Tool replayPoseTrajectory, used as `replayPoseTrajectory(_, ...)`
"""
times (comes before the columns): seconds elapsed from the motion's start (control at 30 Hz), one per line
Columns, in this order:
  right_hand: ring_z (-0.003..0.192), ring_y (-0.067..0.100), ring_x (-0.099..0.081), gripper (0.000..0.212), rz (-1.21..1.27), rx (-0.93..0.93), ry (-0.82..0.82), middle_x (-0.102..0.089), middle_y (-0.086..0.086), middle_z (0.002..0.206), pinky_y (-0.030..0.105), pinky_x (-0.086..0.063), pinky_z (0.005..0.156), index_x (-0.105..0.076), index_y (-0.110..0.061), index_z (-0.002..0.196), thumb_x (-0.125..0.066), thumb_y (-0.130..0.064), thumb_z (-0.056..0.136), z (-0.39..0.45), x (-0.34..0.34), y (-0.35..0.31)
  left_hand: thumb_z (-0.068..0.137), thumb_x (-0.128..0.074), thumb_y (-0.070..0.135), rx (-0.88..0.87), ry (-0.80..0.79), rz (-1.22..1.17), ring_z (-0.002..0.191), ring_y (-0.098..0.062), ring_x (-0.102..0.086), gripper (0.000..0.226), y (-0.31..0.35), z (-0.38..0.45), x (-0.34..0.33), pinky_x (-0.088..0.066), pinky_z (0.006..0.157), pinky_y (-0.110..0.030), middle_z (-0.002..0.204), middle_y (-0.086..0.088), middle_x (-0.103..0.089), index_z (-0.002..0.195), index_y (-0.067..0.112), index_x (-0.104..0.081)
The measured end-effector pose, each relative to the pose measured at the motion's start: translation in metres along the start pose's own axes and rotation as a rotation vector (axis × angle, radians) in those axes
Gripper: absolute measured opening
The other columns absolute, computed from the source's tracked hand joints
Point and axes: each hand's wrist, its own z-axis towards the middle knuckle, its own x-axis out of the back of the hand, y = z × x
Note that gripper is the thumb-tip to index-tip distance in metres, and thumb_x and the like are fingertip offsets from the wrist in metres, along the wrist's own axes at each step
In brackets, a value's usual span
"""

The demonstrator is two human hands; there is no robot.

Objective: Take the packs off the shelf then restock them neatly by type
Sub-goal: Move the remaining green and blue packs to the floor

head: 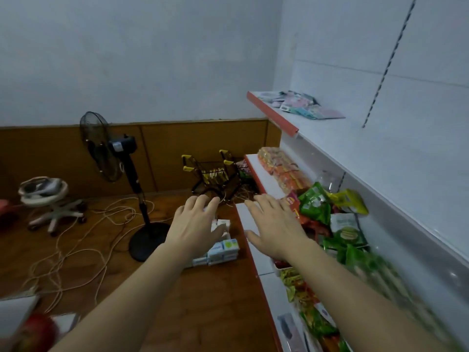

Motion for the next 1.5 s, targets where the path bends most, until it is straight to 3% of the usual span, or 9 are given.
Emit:
replayPoseTrajectory(0.37, 0.15, 0.03, -0.013, 0.072, 0.035, 0.039, -0.177, -0.021, 0.009, 0.161, 0.052, -0.018, 0.12, -0.016, -0.02, 0.157, -0.042, -0.054, 0.099, 0.183, -0.086, 0.073, 0.096, -0.04, 0.065, 0.034, -0.159, 0.022, 0.146, -0.029, -0.022, 0.075, -0.049, 0.152, -0.087, -0.031, 0.115, -0.045, 0.159, -0.004, -0.027, 0.156, 0.027, -0.016)
replayPoseTrajectory(0.53, 0.149, 0.029, -0.016, 0.072, 0.023, 0.058, -0.232, -0.022, 0.009, 0.161, 0.051, -0.018, 0.12, -0.016, -0.021, 0.157, -0.042, -0.054, 0.098, 0.279, -0.139, 0.086, 0.095, -0.041, 0.067, 0.083, -0.221, -0.023, 0.147, -0.029, -0.02, 0.079, -0.1, 0.231, -0.146, -0.031, 0.116, -0.046, 0.161, -0.004, -0.023, 0.157, 0.028, -0.012)
replayPoseTrajectory(0.77, 0.148, 0.027, -0.019, 0.074, 0.058, 0.029, -0.36, -0.025, 0.007, 0.159, 0.049, -0.02, 0.12, -0.017, -0.022, 0.157, -0.045, -0.054, 0.097, 0.425, -0.248, 0.095, 0.094, -0.044, 0.065, 0.101, -0.316, -0.08, 0.143, -0.029, -0.026, 0.079, -0.187, 0.357, -0.26, -0.036, 0.109, -0.045, 0.153, -0.004, -0.032, 0.156, 0.024, -0.017)
replayPoseTrajectory(1.1, 0.149, 0.027, -0.015, 0.079, 0.116, 0.003, -0.609, -0.02, 0.005, 0.16, 0.049, -0.019, 0.121, -0.011, -0.025, 0.157, -0.047, -0.058, 0.094, 0.528, -0.469, 0.12, 0.09, -0.053, 0.064, 0.154, -0.568, -0.156, 0.145, -0.029, -0.019, 0.083, -0.251, 0.443, -0.484, -0.031, 0.112, -0.047, 0.156, -0.004, -0.026, 0.155, 0.025, -0.017)
replayPoseTrajectory(1.27, 0.15, 0.028, -0.013, 0.087, 0.124, 0.04, -0.702, -0.018, 0.006, 0.161, 0.05, -0.021, 0.119, -0.009, -0.024, 0.158, -0.051, -0.059, 0.09, 0.542, -0.616, 0.129, 0.09, -0.051, 0.064, 0.188, -0.635, -0.172, 0.145, -0.03, -0.019, 0.083, -0.255, 0.443, -0.622, -0.03, 0.113, -0.051, 0.156, -0.005, -0.025, 0.155, 0.024, -0.018)
replayPoseTrajectory(1.5, 0.152, 0.03, -0.007, 0.095, 0.129, 0.044, -0.724, -0.01, 0.008, 0.164, 0.05, -0.02, 0.12, -0.009, -0.022, 0.158, -0.058, -0.061, 0.086, 0.533, -0.807, 0.131, 0.09, -0.055, 0.063, 0.214, -0.758, -0.161, 0.151, -0.033, -0.005, 0.095, -0.251, 0.422, -0.807, -0.022, 0.116, -0.053, 0.164, -0.009, -0.006, 0.158, 0.023, -0.003)
